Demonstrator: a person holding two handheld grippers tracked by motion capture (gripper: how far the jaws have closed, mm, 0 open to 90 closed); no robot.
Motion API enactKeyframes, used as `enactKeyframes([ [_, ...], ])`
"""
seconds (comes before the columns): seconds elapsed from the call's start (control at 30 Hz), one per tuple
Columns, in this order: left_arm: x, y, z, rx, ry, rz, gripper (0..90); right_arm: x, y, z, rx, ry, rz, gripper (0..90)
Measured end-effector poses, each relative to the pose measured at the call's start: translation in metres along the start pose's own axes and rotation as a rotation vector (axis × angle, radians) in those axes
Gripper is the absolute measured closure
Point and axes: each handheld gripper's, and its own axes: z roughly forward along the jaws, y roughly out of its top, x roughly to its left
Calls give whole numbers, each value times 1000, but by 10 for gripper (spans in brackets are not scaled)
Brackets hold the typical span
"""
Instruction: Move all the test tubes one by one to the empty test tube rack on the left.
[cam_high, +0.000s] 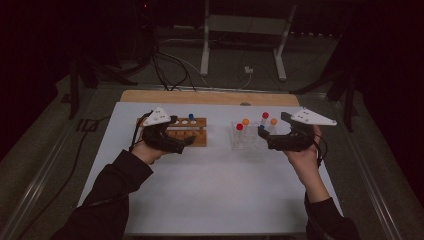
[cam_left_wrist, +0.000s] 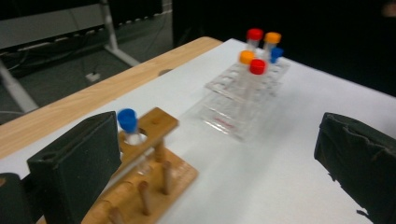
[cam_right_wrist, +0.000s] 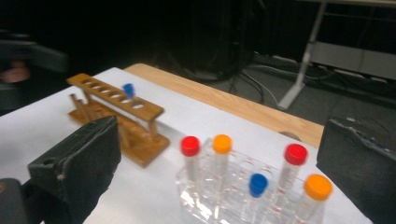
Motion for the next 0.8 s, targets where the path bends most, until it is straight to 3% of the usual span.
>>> enactKeyframes([
  [0.2,-11,-14,-17,-15,-15,12,13,-10,-13,14,45,-36,37,0],
  [0.27,-16,-20,-21,-6,-23,17,13,-13,-19,18,58,-53,53,53],
  [0.53,-31,-44,-29,11,-68,13,13,-19,-39,32,122,-86,84,73],
  [0.73,-40,-54,-31,20,-79,22,13,-18,-55,41,190,-121,97,164],
  [0.8,-41,-55,-32,23,-82,30,13,-19,-59,44,212,-121,104,234],
])
